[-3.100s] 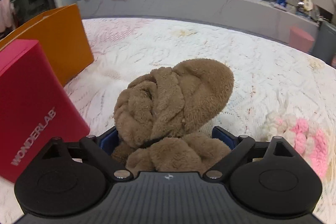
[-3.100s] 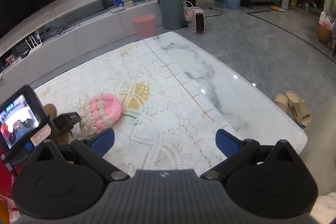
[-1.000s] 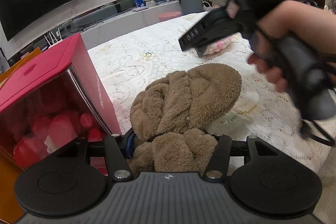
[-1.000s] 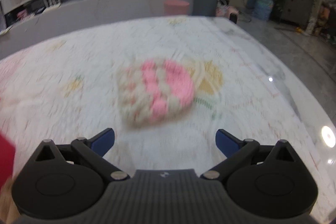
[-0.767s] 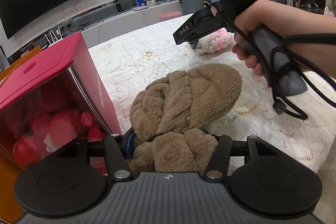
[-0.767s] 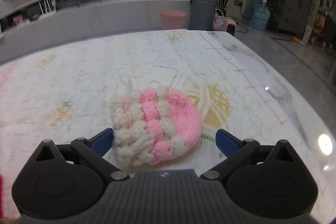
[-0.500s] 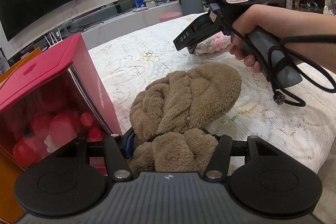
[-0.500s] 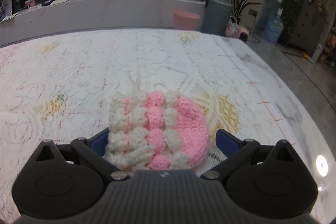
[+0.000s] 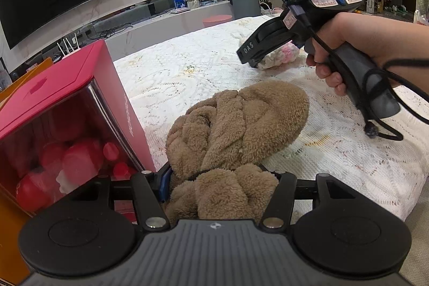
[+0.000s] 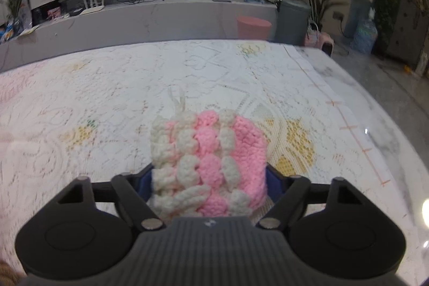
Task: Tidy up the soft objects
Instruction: 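Grasp the pink-and-white knitted toy with the right tool while the left holds the plush, then carry the brown plush and knitted toy over the orange box with both tools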
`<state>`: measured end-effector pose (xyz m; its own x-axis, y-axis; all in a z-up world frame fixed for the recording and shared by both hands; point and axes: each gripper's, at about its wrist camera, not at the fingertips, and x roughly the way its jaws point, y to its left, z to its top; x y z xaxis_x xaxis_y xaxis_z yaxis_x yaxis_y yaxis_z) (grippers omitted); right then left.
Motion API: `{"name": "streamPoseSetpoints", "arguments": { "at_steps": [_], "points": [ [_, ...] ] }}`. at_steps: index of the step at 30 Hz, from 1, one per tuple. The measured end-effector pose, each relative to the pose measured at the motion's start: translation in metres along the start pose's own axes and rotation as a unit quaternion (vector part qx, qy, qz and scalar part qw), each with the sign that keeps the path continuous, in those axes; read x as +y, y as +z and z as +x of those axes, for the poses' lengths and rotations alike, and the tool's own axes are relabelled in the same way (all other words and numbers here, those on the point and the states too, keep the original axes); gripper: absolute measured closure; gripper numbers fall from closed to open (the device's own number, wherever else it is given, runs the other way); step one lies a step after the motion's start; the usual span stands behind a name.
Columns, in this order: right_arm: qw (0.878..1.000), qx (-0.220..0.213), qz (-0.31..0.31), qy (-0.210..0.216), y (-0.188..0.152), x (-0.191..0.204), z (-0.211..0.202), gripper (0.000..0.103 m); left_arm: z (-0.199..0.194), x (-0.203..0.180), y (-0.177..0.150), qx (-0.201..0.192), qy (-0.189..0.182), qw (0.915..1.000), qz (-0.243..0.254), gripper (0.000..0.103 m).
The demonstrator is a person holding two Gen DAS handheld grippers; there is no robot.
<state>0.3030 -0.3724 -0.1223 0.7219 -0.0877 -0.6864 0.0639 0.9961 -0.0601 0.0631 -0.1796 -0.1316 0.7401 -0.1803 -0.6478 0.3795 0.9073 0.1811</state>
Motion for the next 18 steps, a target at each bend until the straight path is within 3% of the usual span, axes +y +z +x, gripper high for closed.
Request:
{"name": "streamPoseSetpoints", "arguments": {
  "at_steps": [3, 10, 15, 18],
  "points": [
    [0.999, -0.010, -0.040, -0.019, 0.000, 0.008, -0.012, 0.045, 0.000, 0.000, -0.001, 0.000, 0.000, 1.0000, -0.001, 0.037],
    [0.999, -0.014, -0.030, -0.007, 0.002, 0.004, -0.066, 0.045, 0.000, 0.000, -0.002, -0.003, 0.003, 1.0000, 0.002, 0.037],
    [0.997, 0.068, -0.013, -0.038, -0.016, 0.006, -0.107, 0.045, -0.001, 0.000, -0.003, -0.006, 0.002, 1.0000, 0.004, 0.037],
    [0.994, 0.111, -0.008, -0.006, -0.045, 0.009, -0.127, 0.043, -0.002, -0.001, -0.004, -0.008, 0.001, 0.9999, 0.006, 0.037]
  ]
}}
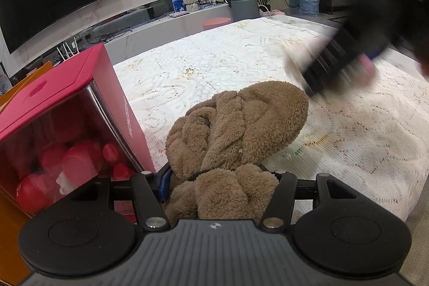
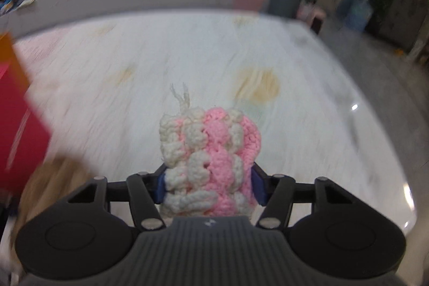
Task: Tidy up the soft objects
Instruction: 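Carry the brown plush and knitted toy over the orange box with both tools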
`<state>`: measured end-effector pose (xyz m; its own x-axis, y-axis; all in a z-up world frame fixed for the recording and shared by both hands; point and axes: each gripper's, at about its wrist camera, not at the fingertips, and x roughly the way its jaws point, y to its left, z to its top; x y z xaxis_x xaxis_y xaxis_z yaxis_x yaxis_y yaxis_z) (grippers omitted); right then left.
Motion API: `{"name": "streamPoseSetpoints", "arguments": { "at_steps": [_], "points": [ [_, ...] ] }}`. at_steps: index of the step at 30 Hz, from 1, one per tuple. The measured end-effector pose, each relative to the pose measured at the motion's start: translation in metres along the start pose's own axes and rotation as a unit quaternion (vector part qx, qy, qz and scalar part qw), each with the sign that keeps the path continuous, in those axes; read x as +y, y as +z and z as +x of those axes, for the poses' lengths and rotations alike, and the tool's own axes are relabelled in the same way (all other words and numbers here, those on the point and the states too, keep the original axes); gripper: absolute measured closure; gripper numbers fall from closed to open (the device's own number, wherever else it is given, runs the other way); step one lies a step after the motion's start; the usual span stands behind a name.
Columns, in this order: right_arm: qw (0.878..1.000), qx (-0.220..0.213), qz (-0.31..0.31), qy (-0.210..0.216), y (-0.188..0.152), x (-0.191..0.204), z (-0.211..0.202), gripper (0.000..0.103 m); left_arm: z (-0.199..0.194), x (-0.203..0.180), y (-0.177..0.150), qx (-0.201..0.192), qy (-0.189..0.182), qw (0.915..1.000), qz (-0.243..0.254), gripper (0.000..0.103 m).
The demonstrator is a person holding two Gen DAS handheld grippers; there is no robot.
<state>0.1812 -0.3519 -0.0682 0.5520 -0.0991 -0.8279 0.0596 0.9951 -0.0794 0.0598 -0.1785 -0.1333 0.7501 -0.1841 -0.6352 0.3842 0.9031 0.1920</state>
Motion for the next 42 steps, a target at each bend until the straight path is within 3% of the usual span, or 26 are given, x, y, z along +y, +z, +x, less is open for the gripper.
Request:
{"name": "streamPoseSetpoints", "arguments": {
  "at_steps": [6, 9, 13, 22, 28, 34, 39, 42],
  "points": [
    [0.999, 0.047, -0.016, 0.015, -0.044, 0.011, -0.006, 0.034, -0.001, 0.000, -0.001, -0.001, 0.001, 1.0000, 0.000, 0.037],
    [0.998, 0.057, -0.014, 0.012, -0.040, 0.008, 0.004, 0.022, -0.001, 0.000, -0.001, -0.001, 0.002, 1.0000, -0.001, 0.037],
    [0.996, 0.058, 0.049, 0.050, -0.032, -0.008, 0.006, 0.019, -0.001, -0.001, 0.000, -0.003, 0.004, 1.0000, 0.003, 0.037],
    [0.998, 0.055, 0.007, 0.025, -0.034, 0.005, 0.013, 0.012, -0.002, -0.008, -0.005, -0.024, 0.021, 0.9994, 0.013, 0.035],
    [0.999, 0.030, -0.023, 0.028, -0.038, 0.008, 0.002, 0.035, -0.004, -0.018, -0.011, -0.045, 0.039, 0.9973, 0.042, 0.039],
    [0.999, 0.025, -0.015, 0.033, -0.038, 0.004, -0.005, 0.047, -0.003, -0.020, -0.008, -0.039, 0.045, 0.9978, 0.031, 0.041],
    [0.999, 0.021, -0.028, 0.017, -0.040, 0.009, -0.009, 0.050, -0.005, -0.021, -0.012, -0.048, 0.045, 0.9971, 0.040, 0.041],
    [0.999, 0.020, -0.035, 0.010, -0.043, 0.013, -0.013, 0.052, -0.006, -0.017, -0.008, -0.034, 0.045, 0.9981, 0.025, 0.041]
  ]
}}
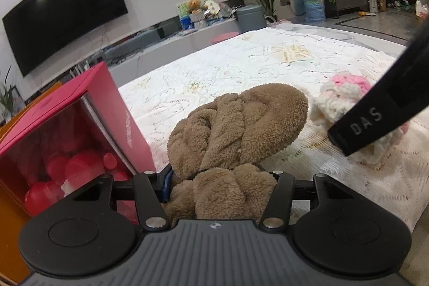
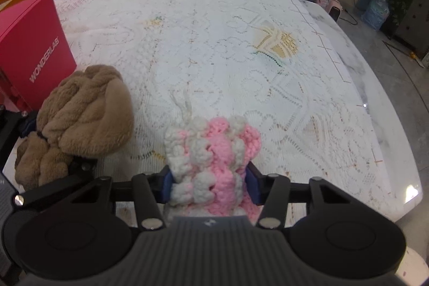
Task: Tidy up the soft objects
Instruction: 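Carry the brown plush and knitted toy over the orange box with both tools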
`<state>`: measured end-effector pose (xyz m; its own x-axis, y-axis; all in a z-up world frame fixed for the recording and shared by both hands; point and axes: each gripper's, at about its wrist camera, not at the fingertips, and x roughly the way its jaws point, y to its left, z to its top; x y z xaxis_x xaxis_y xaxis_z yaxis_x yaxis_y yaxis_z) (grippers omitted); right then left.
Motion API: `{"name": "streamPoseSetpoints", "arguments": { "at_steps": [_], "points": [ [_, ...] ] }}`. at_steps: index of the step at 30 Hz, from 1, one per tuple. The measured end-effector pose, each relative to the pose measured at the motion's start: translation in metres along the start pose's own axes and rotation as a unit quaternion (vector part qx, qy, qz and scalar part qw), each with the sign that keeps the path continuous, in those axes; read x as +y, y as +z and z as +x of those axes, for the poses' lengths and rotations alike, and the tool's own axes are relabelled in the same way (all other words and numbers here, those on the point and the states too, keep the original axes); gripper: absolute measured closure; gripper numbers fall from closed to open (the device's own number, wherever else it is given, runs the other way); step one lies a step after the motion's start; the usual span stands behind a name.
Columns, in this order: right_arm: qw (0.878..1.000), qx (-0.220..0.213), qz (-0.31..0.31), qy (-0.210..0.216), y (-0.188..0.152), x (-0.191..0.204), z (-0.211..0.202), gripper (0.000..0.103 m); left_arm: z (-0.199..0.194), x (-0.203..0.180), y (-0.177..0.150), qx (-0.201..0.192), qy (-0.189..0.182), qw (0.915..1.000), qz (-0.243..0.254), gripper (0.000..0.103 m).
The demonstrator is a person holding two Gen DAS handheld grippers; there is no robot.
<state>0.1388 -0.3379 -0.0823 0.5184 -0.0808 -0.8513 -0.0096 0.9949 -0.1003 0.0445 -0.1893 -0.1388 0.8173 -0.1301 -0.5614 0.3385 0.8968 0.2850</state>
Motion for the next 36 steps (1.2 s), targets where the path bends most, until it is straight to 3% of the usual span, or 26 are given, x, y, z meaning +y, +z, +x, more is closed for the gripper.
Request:
{"name": "streamPoseSetpoints", "arguments": {
  "at_steps": [11, 17, 20, 31, 36],
  "points": [
    [0.996, 0.026, 0.082, -0.003, 0.013, -0.024, -0.009, 0.054, -0.009, 0.014, 0.036, 0.051, -0.030, 0.9980, -0.019, 0.042],
    [0.993, 0.039, 0.108, -0.012, 0.034, -0.030, -0.003, 0.054, -0.018, 0.018, 0.064, 0.034, -0.050, 0.9980, -0.021, 0.042],
    [0.992, 0.041, 0.117, -0.026, 0.051, -0.032, 0.001, 0.054, -0.012, 0.021, 0.080, 0.037, -0.065, 0.9968, -0.028, 0.042],
    [0.990, 0.014, 0.130, -0.053, 0.143, -0.029, 0.002, 0.054, 0.022, 0.068, 0.139, 0.029, -0.057, 0.9949, -0.078, 0.042],
    [0.992, -0.007, 0.113, -0.054, 0.187, -0.005, -0.001, 0.054, 0.037, 0.102, 0.157, 0.019, -0.033, 0.9951, -0.091, 0.042]
  ]
}}
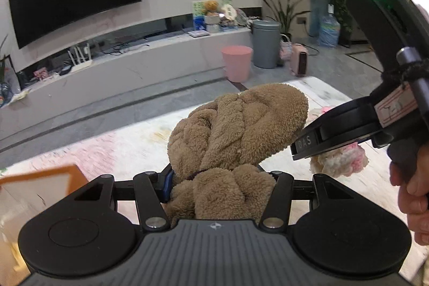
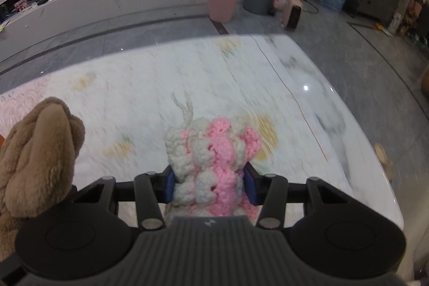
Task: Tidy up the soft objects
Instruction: 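Carry the brown plush and knitted toy over the orange box with both tools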
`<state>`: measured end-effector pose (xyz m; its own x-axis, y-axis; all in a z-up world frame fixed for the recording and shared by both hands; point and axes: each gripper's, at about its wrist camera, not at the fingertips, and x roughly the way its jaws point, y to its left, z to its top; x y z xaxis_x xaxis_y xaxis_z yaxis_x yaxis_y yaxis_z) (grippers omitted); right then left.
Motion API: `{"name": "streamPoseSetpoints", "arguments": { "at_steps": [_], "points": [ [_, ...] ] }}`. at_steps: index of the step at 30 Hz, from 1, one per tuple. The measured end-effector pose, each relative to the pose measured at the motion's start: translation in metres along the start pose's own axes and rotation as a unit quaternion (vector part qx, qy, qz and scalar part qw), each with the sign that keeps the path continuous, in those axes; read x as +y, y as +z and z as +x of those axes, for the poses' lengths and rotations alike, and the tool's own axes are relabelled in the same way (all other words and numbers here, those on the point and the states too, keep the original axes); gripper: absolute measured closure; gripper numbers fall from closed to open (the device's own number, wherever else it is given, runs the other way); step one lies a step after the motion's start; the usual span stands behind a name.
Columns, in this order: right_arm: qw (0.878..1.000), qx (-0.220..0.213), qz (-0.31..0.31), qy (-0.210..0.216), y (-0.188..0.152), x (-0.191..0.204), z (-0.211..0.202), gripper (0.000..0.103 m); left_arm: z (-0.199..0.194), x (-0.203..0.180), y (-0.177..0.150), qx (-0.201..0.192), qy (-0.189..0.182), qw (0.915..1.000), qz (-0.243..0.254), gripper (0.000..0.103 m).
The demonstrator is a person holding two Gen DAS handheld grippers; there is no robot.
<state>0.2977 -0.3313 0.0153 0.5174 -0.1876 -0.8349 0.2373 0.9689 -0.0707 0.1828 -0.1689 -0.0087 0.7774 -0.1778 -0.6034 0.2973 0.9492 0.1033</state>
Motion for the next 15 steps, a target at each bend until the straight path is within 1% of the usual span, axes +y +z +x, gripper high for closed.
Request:
{"name": "streamPoseSetpoints", "arguments": {
  "at_steps": [4, 6, 10, 15],
  "points": [
    [1.000, -0.009, 0.002, 0.013, 0.024, 0.032, -0.004, 0.054, 0.004, 0.031, 0.012, -0.004, 0.029, 0.9996, -0.003, 0.042],
    [1.000, -0.015, -0.008, 0.021, 0.033, 0.051, -0.007, 0.054, 0.003, 0.049, 0.016, -0.009, 0.045, 0.9989, -0.004, 0.042],
    [0.998, -0.029, -0.030, 0.037, 0.049, 0.097, -0.019, 0.054, -0.008, 0.095, 0.025, -0.018, 0.068, 0.9966, -0.041, 0.042],
    [0.995, -0.044, -0.057, 0.062, 0.057, 0.157, -0.041, 0.054, -0.030, 0.149, 0.027, -0.024, 0.122, 0.9900, -0.066, 0.042]
  ]
}}
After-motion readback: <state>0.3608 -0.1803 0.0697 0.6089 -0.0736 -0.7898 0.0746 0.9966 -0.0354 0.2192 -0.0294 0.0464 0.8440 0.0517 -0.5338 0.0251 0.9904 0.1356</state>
